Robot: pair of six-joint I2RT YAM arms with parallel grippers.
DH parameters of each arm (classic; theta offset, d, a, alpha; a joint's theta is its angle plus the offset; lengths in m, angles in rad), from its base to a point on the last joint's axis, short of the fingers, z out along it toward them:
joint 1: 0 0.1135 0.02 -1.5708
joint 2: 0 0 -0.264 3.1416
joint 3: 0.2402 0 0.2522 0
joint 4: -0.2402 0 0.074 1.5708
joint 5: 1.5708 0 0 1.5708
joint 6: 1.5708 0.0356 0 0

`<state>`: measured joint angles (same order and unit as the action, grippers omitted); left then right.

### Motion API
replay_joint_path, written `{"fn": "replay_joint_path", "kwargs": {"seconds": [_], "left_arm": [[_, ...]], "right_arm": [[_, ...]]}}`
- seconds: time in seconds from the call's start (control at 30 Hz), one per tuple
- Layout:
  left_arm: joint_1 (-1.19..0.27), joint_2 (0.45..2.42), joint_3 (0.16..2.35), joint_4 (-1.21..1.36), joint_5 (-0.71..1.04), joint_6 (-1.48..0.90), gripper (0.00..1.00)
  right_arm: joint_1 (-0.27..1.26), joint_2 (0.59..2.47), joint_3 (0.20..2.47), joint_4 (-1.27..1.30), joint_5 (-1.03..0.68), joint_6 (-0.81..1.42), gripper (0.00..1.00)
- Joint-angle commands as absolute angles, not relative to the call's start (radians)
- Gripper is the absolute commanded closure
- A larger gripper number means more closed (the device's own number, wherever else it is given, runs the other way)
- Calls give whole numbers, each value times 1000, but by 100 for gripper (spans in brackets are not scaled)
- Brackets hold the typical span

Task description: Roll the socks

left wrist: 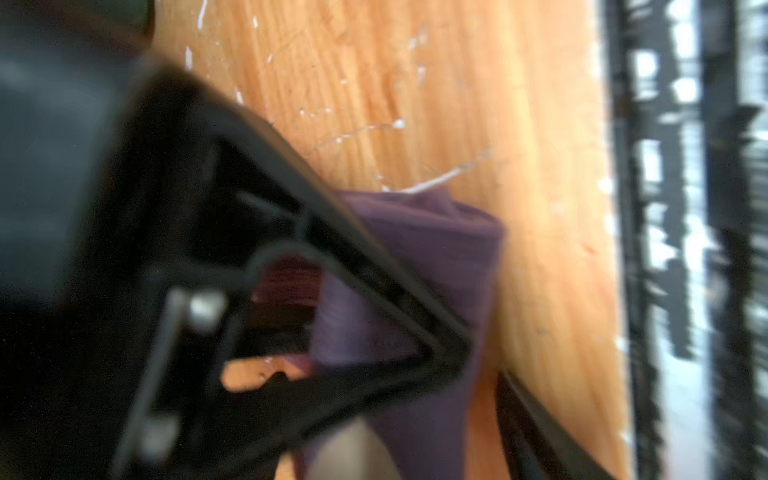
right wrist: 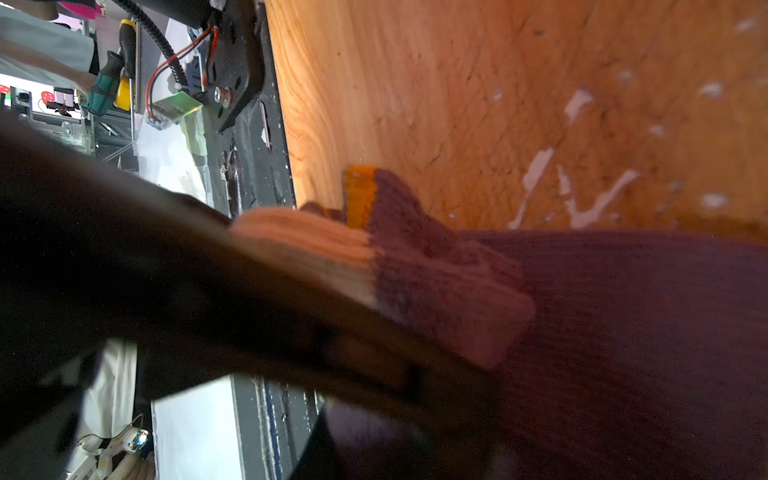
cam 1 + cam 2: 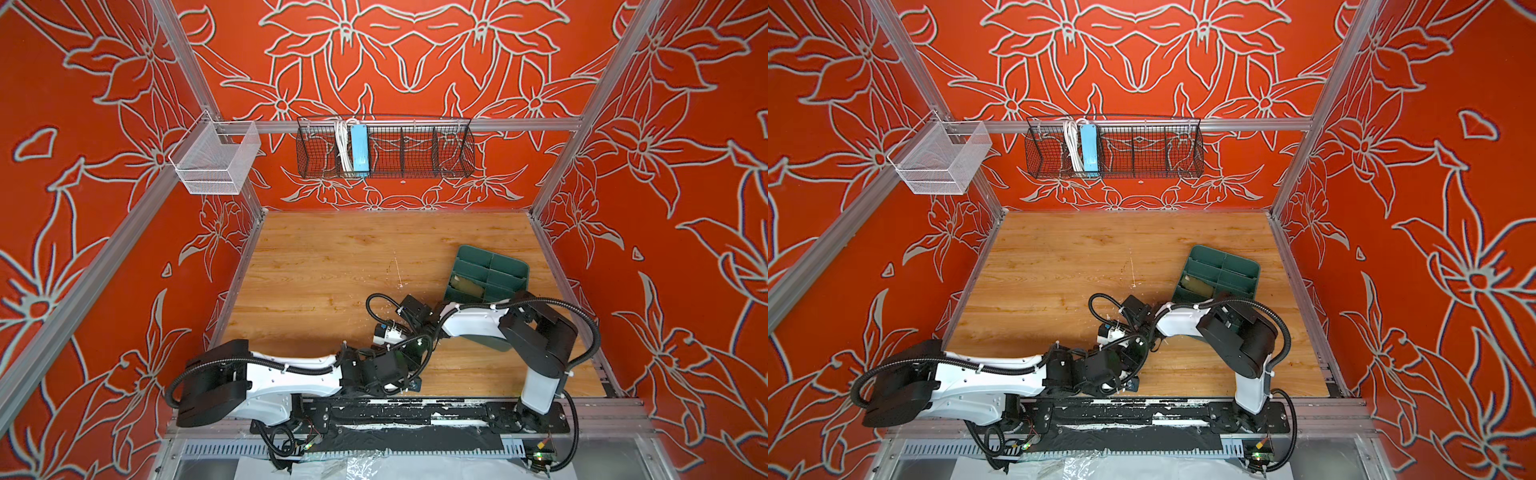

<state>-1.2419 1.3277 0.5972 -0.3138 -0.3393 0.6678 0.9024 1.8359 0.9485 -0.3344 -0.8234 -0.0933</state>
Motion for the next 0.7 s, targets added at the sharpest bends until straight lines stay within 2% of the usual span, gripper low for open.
{"fn": "replay_joint_path", "kwargs": {"seconds": [0.0,0.17,0.27,0.4,0.5,0.6,0.63,0.67], "left_arm": [[-1231,1416,617,-333,-390,710,29],[-1230,1522,691,-377,-412,689,49],[-1232,1544,727,-418,-407,676,68],[-1233,1492,722,-450,-366,671,85],[-1233,1431,703,-478,-331,678,93],[-1234,1391,683,-489,-316,676,94],[-1233,1383,676,-487,-314,675,95],[-1233,1378,672,-486,-312,674,95]], "right_arm": [[891,1888,903,-316,-611,-120,100],[890,1866,898,-312,-626,-129,100],[890,1863,897,-306,-579,-121,100],[887,1837,900,-309,-448,-88,100],[881,1768,879,-304,-377,-56,81],[876,1671,852,-300,-330,-20,51],[876,1641,845,-303,-317,-11,44],[874,1613,840,-305,-298,-4,44]]}}
